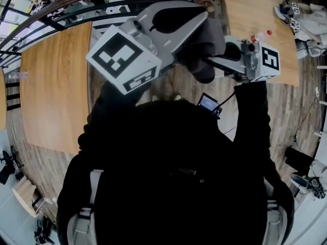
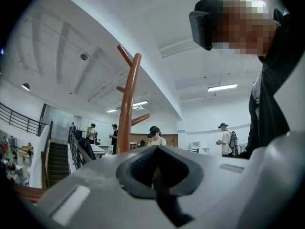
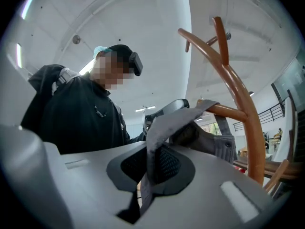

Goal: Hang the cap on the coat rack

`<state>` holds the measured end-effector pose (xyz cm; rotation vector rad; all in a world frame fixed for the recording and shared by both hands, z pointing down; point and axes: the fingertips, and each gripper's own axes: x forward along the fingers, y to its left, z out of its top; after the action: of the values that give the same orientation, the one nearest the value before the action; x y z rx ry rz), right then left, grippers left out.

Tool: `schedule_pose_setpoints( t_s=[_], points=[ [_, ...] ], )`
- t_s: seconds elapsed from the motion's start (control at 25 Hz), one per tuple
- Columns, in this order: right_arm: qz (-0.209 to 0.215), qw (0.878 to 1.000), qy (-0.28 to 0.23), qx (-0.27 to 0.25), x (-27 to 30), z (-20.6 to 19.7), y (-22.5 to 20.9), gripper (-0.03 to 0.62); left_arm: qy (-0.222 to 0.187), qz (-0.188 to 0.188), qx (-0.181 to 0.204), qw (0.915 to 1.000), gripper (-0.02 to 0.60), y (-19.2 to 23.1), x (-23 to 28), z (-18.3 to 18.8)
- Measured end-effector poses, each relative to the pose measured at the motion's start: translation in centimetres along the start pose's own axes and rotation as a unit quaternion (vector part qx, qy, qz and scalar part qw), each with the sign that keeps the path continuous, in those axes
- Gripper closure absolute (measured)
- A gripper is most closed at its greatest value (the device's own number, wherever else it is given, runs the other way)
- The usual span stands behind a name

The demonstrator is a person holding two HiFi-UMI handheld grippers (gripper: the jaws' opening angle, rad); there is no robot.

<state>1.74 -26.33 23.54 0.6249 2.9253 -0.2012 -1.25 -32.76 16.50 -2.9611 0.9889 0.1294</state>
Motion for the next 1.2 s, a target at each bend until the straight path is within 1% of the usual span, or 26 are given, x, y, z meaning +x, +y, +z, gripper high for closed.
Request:
schedule_pose_setpoints(
  t_s=[0.16,0.24,0.36,0.56,0.76,1.0,1.2],
  points=[
    [-0.041,0.999,-0.03,0.006,-1.6,0.7,-2.4,0.577,0.004,0.011,-0.004,0.9999,0.578,0.8,0.7,-0.1],
    [-0.058,0.998,-0.033,0.007,-1.6,0.7,-3.2,0.577,0.003,0.011,-0.003,0.9999,0.578,0.9,0.2,0.0],
    [-0.083,0.996,-0.024,0.011,-1.1,-0.1,-4.5,0.577,0.003,0.009,-0.003,1.0,0.578,1.1,-0.4,-0.1],
    [-0.134,0.991,-0.006,0.02,-1.7,-1.1,-6.9,0.577,0.005,0.006,-0.004,1.0,0.578,1.1,0.1,-0.4],
    [-0.18,0.983,0.026,0.02,-1.7,-2.2,-8.8,0.577,0.003,0.022,-0.016,0.9996,0.578,2.6,-0.8,-0.6],
    [-0.213,0.976,0.046,0.026,-2.2,-3.4,-9.9,0.577,0.008,0.027,-0.018,0.9995,0.578,2.3,-0.8,-1.2],
    [-0.252,0.965,0.062,0.033,-3.0,-3.9,-10.5,0.577,0.007,0.025,-0.022,0.9994,0.578,1.5,-0.7,-1.4]
  ],
)
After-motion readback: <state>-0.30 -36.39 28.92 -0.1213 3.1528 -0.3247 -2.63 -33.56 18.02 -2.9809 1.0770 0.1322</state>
